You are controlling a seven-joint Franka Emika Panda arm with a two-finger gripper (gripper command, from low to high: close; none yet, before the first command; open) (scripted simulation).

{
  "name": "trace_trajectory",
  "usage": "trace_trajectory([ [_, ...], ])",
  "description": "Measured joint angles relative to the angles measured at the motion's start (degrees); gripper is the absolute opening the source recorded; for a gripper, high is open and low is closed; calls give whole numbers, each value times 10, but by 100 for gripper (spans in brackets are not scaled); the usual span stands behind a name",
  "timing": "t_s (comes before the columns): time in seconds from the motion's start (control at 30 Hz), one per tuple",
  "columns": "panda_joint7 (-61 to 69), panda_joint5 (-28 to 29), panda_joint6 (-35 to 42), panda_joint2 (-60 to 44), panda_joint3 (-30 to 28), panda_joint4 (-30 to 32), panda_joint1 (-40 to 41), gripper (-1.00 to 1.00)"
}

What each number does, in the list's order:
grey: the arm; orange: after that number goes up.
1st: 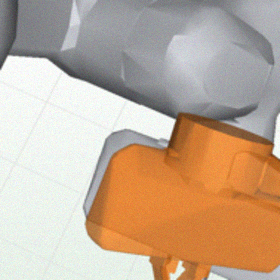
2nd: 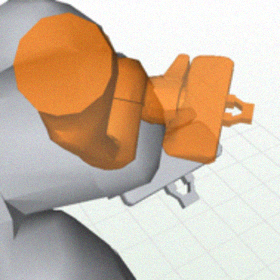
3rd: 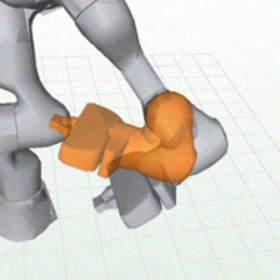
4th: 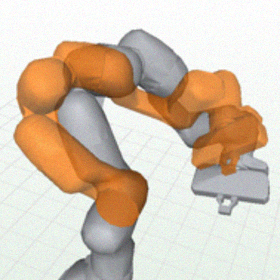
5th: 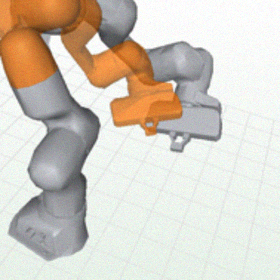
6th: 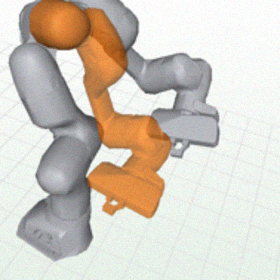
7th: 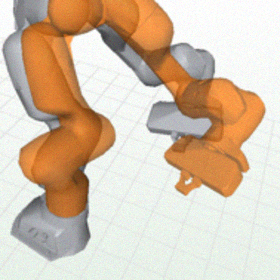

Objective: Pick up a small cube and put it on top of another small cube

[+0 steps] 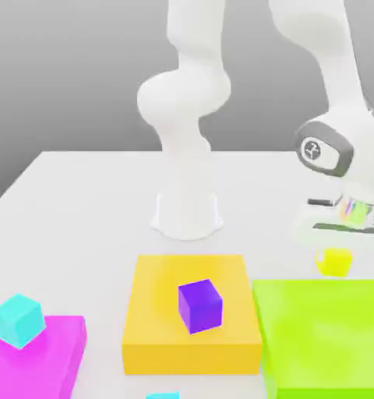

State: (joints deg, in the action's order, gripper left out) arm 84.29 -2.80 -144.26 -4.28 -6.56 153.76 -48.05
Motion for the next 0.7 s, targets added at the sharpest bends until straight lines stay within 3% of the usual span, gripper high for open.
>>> trace_trajectory([
  [0.1, -26, 20, 54, 46, -32, 2, 69, -100],
  [0.33, 8, 97, 85, 174, -127, 0, 208, -100],
  [0.4, 35, 111, 59, 189, -150, 0, 229, -100],
  [0.57, 72, 79, -44, 114, -169, 17, 223, -100],
  [0.6, 75, 74, -57, 102, -170, 19, 223, 100],
  [0.7, 75, 74, -57, 102, -170, 19, 223, 100],
])
